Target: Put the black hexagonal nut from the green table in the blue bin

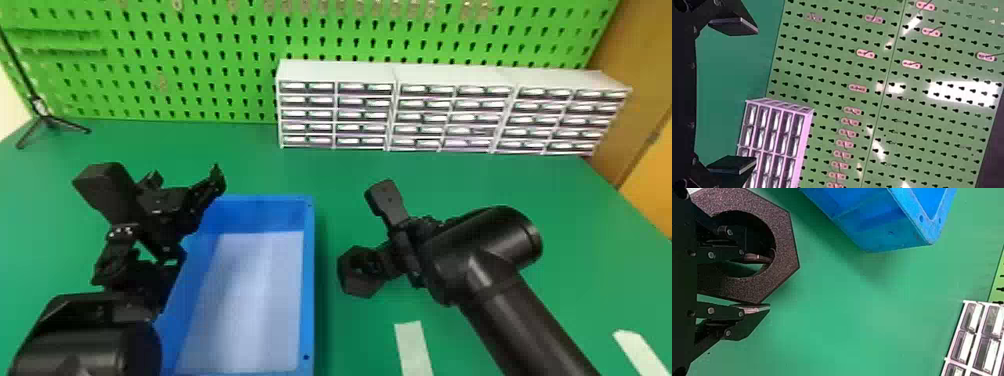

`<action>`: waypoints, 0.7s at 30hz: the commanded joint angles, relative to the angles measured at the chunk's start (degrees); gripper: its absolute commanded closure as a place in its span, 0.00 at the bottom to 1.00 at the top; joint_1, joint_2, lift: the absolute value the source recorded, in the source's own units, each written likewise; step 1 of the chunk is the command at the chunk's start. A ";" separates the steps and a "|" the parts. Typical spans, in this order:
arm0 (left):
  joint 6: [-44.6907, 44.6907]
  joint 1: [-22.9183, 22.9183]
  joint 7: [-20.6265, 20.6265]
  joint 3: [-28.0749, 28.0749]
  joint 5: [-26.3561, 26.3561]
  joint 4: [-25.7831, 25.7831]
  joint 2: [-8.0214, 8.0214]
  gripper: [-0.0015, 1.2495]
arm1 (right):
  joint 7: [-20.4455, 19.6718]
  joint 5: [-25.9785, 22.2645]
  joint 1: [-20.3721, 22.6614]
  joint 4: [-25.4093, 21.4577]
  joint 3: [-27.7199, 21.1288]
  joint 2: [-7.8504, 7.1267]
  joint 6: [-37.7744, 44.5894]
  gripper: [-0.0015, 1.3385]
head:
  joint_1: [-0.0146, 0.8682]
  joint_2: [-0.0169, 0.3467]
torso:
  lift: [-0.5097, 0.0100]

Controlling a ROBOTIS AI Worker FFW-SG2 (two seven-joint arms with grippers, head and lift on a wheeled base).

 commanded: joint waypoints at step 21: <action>0.00 0.32 -0.13 0.53 -0.09 0.00 0.00 0.10 | 0.02 5.86 1.92 -6.95 -6.39 -0.89 -2.70 0.76 | 0.80 0.07 | 0.79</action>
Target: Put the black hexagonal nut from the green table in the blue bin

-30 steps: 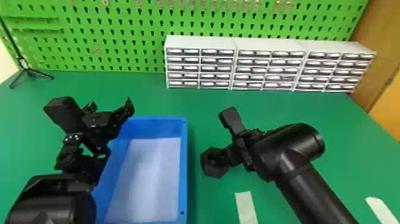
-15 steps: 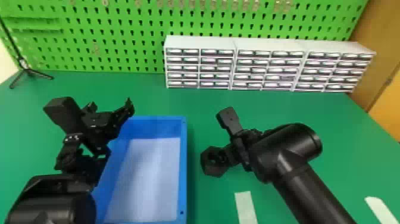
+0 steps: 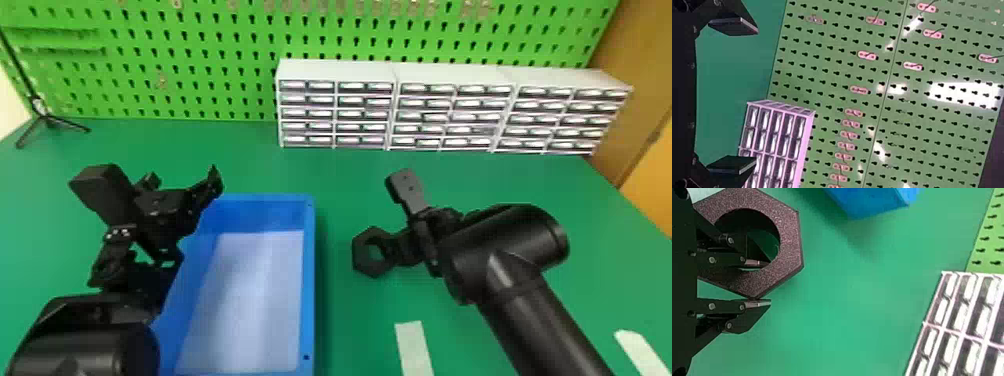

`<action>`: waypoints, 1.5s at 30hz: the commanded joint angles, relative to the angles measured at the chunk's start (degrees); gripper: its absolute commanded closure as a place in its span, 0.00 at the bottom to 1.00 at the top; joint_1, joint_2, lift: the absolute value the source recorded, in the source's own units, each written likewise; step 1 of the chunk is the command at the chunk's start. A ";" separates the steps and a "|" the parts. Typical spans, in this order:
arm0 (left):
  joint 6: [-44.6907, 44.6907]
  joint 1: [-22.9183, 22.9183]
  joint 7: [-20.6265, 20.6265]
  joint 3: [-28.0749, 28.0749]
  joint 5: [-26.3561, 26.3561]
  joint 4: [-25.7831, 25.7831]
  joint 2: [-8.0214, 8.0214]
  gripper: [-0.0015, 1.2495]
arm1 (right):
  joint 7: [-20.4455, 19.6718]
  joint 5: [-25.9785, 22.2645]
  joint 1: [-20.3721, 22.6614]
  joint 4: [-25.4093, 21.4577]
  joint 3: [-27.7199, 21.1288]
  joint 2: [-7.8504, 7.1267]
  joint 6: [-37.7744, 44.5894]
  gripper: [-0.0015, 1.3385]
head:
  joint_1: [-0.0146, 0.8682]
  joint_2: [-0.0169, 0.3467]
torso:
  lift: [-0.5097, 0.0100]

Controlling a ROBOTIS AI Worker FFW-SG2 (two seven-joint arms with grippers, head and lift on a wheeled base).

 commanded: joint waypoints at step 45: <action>0.00 0.28 0.00 0.71 0.09 0.00 -0.09 0.10 | -6.55 -27.23 0.72 -19.82 14.84 -7.91 -24.55 0.76 | 0.80 0.07 | 0.79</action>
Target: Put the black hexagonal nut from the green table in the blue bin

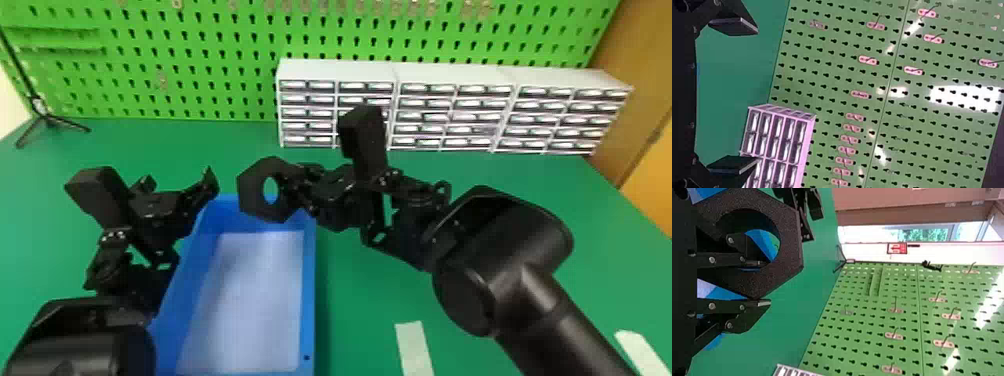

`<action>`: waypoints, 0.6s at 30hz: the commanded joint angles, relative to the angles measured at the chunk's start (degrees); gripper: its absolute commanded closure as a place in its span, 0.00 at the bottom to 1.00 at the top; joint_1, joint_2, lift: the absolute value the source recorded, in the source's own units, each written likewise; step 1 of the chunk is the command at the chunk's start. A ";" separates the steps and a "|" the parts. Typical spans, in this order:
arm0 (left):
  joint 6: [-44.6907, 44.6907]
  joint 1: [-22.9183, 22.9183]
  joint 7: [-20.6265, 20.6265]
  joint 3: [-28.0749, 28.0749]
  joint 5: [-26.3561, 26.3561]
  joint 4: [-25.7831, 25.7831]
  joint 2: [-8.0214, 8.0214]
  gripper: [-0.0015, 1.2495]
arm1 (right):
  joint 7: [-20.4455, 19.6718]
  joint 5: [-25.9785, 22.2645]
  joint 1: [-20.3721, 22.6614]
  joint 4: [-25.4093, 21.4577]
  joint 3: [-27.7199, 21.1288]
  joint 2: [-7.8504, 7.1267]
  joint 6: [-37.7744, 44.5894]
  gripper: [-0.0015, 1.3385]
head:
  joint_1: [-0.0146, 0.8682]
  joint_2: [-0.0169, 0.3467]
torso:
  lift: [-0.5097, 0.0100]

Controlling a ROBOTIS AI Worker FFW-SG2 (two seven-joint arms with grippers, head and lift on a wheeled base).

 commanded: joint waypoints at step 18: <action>0.00 -0.08 0.08 0.26 -0.59 0.53 -0.06 0.10 | -0.70 -2.61 -1.14 -0.10 3.50 -0.81 -0.36 0.56 | 0.80 0.07 | 0.79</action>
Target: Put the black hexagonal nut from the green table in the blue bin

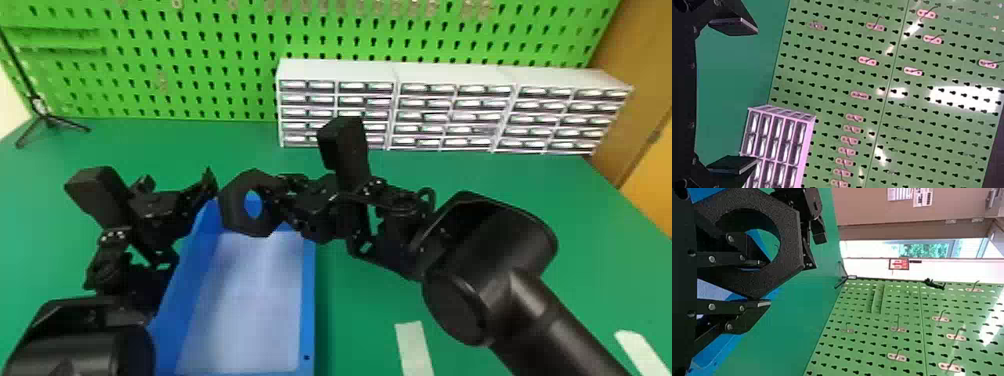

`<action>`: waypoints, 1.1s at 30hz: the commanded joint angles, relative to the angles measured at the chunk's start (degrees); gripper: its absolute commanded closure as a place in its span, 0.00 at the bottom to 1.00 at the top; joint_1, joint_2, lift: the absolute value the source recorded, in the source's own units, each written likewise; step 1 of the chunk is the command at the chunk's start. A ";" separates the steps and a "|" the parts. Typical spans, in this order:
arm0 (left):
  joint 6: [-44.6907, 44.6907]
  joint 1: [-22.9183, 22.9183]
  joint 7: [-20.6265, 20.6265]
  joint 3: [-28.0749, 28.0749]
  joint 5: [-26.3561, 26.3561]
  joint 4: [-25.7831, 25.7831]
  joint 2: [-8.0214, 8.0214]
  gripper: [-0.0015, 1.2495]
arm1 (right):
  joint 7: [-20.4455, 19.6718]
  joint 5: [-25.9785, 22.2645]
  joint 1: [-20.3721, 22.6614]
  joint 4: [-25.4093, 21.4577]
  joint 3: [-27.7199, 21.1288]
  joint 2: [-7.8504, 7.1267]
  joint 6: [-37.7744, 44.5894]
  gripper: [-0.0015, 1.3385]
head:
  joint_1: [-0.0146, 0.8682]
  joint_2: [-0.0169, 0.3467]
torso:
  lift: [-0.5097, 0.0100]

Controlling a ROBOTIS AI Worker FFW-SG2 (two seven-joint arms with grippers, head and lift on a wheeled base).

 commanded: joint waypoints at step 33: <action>0.00 -0.08 0.26 0.35 -0.42 0.93 -0.01 0.10 | -0.08 -0.38 0.07 0.35 -1.15 -0.02 0.97 0.38 | 0.80 0.07 | 0.79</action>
